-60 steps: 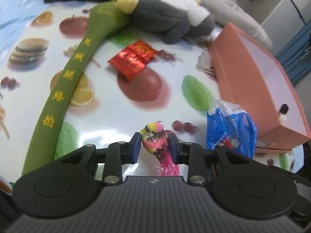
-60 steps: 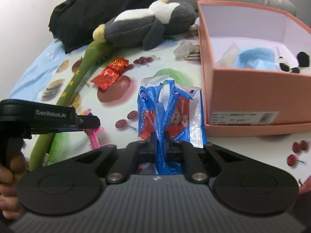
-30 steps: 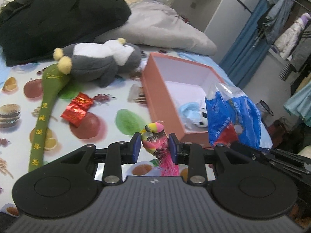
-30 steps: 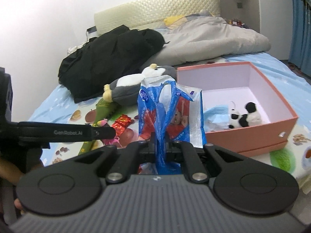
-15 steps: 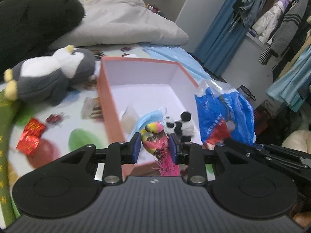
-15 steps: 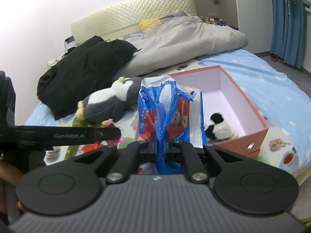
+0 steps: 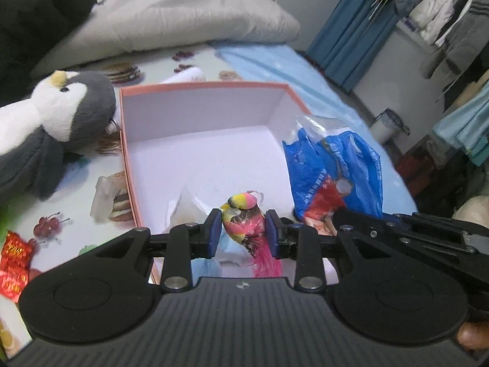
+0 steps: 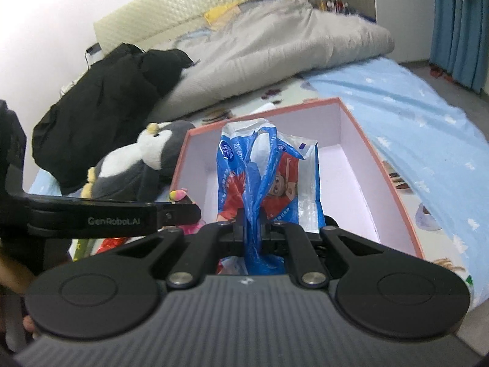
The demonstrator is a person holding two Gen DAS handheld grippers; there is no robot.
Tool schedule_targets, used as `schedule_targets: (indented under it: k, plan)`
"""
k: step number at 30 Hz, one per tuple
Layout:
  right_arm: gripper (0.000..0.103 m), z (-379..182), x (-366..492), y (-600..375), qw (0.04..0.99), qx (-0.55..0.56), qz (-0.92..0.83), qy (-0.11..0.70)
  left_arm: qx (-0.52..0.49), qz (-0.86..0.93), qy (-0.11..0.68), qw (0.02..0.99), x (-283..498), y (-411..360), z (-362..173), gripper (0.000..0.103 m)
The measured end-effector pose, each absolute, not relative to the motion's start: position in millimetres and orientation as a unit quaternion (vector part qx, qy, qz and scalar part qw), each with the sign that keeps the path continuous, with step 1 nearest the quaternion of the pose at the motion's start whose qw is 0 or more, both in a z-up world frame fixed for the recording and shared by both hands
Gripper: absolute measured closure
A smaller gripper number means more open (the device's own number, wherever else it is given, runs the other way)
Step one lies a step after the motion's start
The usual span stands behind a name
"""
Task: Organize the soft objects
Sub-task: 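Carry the bird toy in left tool while right tool carries the blue bag over the pink box, then open left tool to drop the bird toy while right tool drops the bag into the box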
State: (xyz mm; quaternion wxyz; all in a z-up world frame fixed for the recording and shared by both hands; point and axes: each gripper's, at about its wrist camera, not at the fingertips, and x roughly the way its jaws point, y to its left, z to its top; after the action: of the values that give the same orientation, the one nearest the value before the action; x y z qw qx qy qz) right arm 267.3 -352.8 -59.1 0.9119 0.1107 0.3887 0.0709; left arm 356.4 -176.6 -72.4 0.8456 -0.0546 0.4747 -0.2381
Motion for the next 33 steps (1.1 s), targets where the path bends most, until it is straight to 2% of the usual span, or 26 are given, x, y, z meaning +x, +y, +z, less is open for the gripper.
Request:
schedule_targets:
  k: [12,13,14,16,18,33]
  plan:
    - [0.091,-105,314,-372,0.890,0.122,0.061,0.435,-0.051,-0.212,0.509,0.833,401,-184,-118,0.066]
    - [0.088,-105,315,-374,0.889,0.126,0.058,0.437,-0.051,-0.216,0.508,0.832,400,-184,-119,0.065]
    - [0.086,-105,314,-375,0.888,0.128,0.056,0.438,-0.050,-0.217,0.506,0.833,399,-183,-118,0.058]
    - [0.065,-103,311,-376,0.891,0.126,0.047,0.433,-0.043,-0.209,0.498,0.840,395,-182,-114,0.048]
    - [0.056,-98,303,-376,0.896,0.125,0.044,0.425,-0.040,-0.209,0.489,0.846,390,-178,-108,0.048]
    - [0.058,-52,223,-349,0.914,0.135,0.057,0.379,-0.054,-0.216,0.428,0.876,295,-140,-44,0.046]
